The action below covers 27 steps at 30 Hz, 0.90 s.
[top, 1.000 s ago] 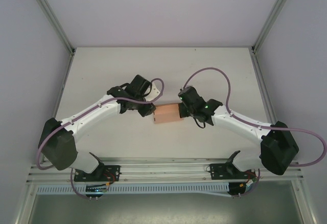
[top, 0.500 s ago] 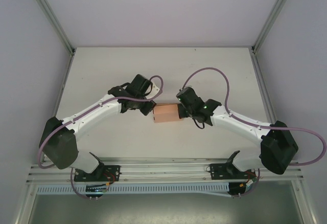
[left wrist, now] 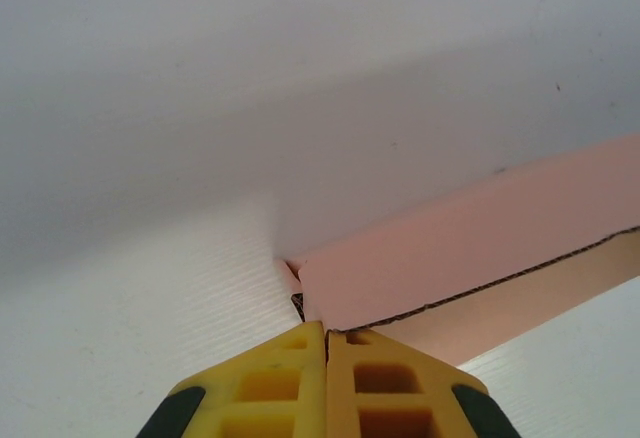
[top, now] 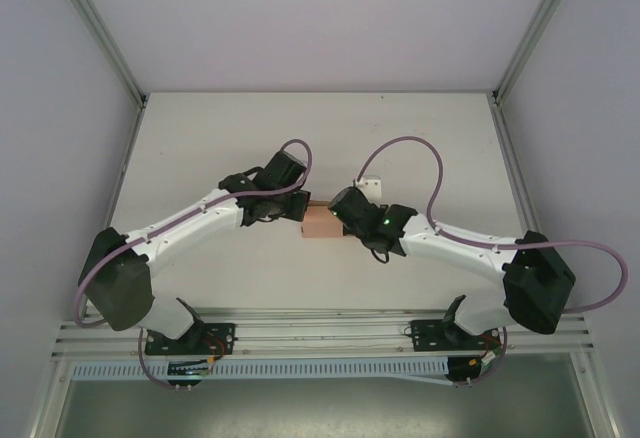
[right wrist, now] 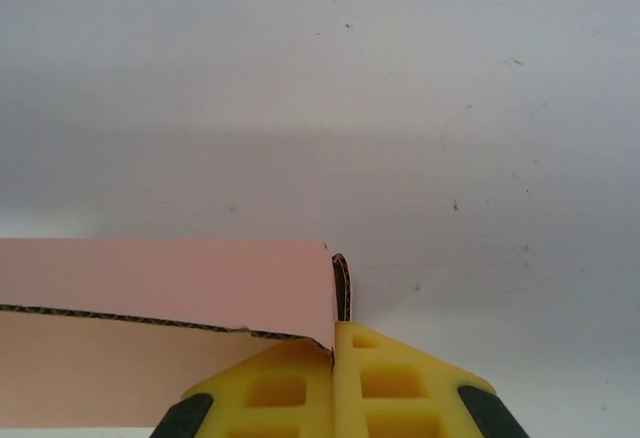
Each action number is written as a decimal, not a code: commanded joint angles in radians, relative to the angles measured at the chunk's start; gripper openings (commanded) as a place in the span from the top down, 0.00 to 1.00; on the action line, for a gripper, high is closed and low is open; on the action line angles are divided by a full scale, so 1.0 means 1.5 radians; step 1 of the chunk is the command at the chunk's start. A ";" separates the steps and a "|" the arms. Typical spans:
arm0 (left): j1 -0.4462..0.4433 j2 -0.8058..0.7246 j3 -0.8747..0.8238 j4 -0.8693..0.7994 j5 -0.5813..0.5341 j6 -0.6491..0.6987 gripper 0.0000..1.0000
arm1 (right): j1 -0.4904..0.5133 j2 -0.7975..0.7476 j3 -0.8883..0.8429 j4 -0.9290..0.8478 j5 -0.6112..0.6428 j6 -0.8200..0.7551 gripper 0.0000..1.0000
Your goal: Assemble paper box
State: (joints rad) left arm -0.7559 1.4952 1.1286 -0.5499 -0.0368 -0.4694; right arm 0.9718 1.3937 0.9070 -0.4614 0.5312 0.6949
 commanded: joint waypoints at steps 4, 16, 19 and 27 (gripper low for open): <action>-0.008 0.030 0.046 -0.102 -0.006 -0.107 1.00 | 0.012 0.024 -0.014 -0.052 0.012 0.051 1.00; -0.008 0.057 0.019 -0.117 -0.019 -0.110 1.00 | 0.012 0.018 -0.031 -0.025 0.005 0.044 1.00; -0.009 0.064 -0.018 -0.085 -0.005 -0.076 1.00 | 0.012 0.007 -0.045 -0.008 0.004 0.035 1.00; -0.032 0.040 -0.123 -0.024 0.012 -0.044 1.00 | 0.014 -0.033 -0.119 0.092 -0.024 -0.002 1.00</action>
State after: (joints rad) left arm -0.7940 1.5085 1.0523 -0.4946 -0.0757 -0.5579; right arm 0.9836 1.3388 0.7952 -0.3107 0.5587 0.7078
